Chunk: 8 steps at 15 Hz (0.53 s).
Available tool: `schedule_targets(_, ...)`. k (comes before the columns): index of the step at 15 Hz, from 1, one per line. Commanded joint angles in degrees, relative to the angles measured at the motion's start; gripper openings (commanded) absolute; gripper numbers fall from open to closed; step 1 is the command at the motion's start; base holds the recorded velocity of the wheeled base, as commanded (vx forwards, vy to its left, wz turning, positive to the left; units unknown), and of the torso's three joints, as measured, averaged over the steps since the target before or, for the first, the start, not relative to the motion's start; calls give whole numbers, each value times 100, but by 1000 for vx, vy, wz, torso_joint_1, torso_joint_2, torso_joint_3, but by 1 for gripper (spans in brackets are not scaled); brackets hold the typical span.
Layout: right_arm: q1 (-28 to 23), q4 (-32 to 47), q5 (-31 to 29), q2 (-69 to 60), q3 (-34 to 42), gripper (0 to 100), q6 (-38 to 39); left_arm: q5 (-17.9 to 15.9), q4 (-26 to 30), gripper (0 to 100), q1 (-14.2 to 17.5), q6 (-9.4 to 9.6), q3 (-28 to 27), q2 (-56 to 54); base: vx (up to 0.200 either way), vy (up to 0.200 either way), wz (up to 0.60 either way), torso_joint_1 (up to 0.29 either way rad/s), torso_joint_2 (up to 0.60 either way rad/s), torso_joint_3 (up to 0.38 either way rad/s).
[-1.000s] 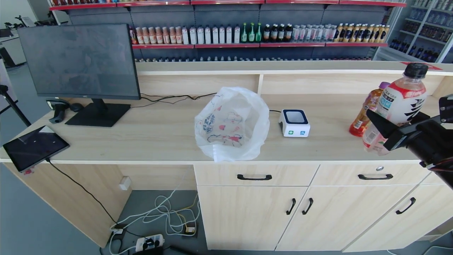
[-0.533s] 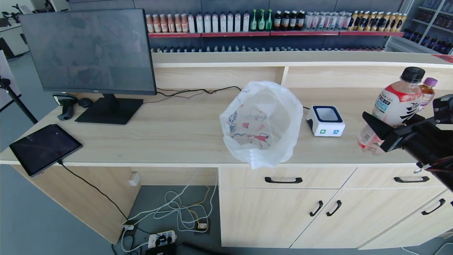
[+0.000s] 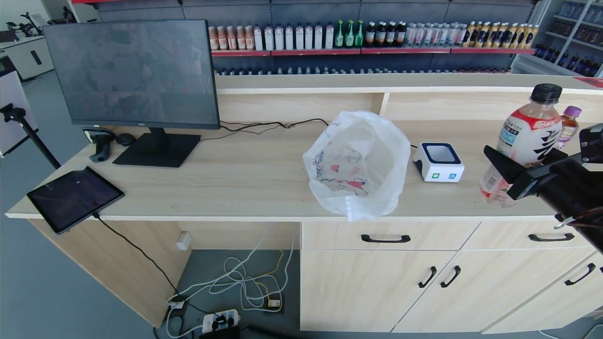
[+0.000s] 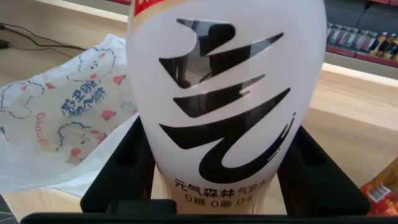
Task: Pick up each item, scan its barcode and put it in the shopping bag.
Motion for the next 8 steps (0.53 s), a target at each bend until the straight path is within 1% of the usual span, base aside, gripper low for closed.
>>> schedule_targets(1, 21, -17, -2, 64, 9, 0, 1, 0, -2, 100, 1, -6, 0, 0, 0, 0, 0, 0, 0, 0)
schedule_targets(6, 29, -17, -2, 73, 36, 0, -8, 0, -2, 100, 1, -15, 0, 0, 200, 0, 0, 1, 2, 2)
schedule_targets(8, 38, -17, 7, 55, 53, 0, -8, 0, -2, 100, 1, -15, 0, 0, 0, 0, 0, 0, 0, 0)
